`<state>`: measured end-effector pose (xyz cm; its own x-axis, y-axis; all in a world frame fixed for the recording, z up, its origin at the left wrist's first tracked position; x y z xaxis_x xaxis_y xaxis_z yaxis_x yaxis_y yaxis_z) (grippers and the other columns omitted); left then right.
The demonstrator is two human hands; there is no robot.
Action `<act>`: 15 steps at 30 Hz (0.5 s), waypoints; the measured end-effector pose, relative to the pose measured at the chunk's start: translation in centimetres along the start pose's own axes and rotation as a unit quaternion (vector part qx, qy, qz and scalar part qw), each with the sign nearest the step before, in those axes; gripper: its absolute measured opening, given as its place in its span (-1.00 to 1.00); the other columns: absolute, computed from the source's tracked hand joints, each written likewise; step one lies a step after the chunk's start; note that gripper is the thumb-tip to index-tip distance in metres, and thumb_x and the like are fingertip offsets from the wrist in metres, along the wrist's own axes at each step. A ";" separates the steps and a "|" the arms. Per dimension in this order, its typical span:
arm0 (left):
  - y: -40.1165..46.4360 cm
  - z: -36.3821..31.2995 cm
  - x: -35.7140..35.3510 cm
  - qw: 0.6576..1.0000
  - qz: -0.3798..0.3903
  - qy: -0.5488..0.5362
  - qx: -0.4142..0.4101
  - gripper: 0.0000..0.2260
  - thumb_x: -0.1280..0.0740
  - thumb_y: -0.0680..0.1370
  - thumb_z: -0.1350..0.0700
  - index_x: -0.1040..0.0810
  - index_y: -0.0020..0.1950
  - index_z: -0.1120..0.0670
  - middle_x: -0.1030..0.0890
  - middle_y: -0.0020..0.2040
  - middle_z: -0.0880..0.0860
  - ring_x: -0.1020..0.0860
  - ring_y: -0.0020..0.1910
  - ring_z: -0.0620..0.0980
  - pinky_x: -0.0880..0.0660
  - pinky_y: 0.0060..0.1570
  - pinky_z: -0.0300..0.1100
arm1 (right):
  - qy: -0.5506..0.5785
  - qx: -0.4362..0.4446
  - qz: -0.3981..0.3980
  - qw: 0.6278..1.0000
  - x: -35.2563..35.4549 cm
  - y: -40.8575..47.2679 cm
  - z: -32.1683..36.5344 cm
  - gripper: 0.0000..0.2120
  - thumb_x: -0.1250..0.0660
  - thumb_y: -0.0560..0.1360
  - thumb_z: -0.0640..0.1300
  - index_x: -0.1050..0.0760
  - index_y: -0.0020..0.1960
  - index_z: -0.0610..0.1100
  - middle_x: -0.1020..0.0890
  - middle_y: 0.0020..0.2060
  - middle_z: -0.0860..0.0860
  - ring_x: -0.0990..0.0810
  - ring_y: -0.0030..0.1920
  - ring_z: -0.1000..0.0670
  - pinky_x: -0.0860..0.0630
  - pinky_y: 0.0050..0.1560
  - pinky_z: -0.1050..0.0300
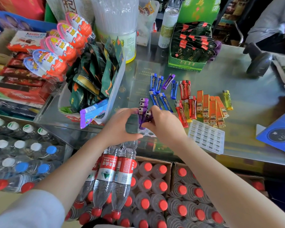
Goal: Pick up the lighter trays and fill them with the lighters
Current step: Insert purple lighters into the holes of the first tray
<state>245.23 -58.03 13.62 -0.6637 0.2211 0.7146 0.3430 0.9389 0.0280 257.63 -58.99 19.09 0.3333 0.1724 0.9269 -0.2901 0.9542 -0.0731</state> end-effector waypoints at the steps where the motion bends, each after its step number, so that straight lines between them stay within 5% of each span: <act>1: 0.0 0.1 0.0 1.000 0.000 0.000 0.001 -0.22 -0.32 0.17 -0.28 -0.34 0.32 0.04 -0.44 0.21 0.00 -0.34 0.25 -0.08 -0.23 0.18 -0.27 | 0.014 -0.003 -0.003 1.000 -0.3 0.0 -0.1 -0.69 -0.35 0.45 0.01 -0.28 -0.11 -0.15 -0.54 -0.25 -0.04 -0.50 -0.27 -0.11 -0.37 -0.32 0.09; 7: 0.0 0.1 0.0 1.000 -0.005 -0.004 -0.001 -0.23 -0.33 0.17 -0.27 -0.36 0.30 0.05 -0.46 0.19 0.04 -0.37 0.23 -0.04 -0.31 0.22 -0.14 | 0.092 -0.039 -0.008 0.995 -1.2 0.0 -0.7 -0.72 -0.42 0.38 0.01 -0.46 -0.07 -0.16 -0.63 -0.17 -0.05 -0.56 -0.16 -0.10 -0.41 -0.27 0.11; 12: 0.1 -0.3 0.1 1.000 -0.007 0.003 -0.010 -0.25 -0.34 0.17 -0.27 -0.37 0.28 0.04 -0.43 0.12 -0.08 -0.38 0.21 -0.05 -0.32 0.18 -0.14 | 0.052 0.030 0.152 0.987 -0.5 1.6 -2.6 -0.80 -0.33 0.47 -0.08 -0.48 0.07 -0.12 -0.63 -0.09 -0.02 -0.54 -0.18 0.05 -0.52 -0.07 0.19; 15: 0.2 -0.7 0.3 0.999 -0.019 0.015 -0.025 -0.28 -0.34 0.18 -0.25 -0.37 0.28 0.01 -0.39 0.07 -0.14 -0.38 0.17 -0.06 -0.28 0.10 -0.20 | 0.101 -0.022 -0.012 0.995 2.2 4.1 -5.3 -0.82 -0.16 0.54 -0.23 -0.51 0.05 -0.18 -0.62 -0.13 -0.05 -0.52 -0.31 0.06 -0.47 -0.30 0.31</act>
<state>245.55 -57.94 14.32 -0.6565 0.1766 0.7334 0.3510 0.9321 0.0897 261.90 -53.37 18.86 0.5149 0.1917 0.8355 -0.2424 0.9674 -0.0726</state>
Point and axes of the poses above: each hand's wrist, its own y-axis towards the middle knuckle, its own x-axis out of the back of the hand, z = x × y, the point moved 7 cm from there along y, towards the middle knuckle
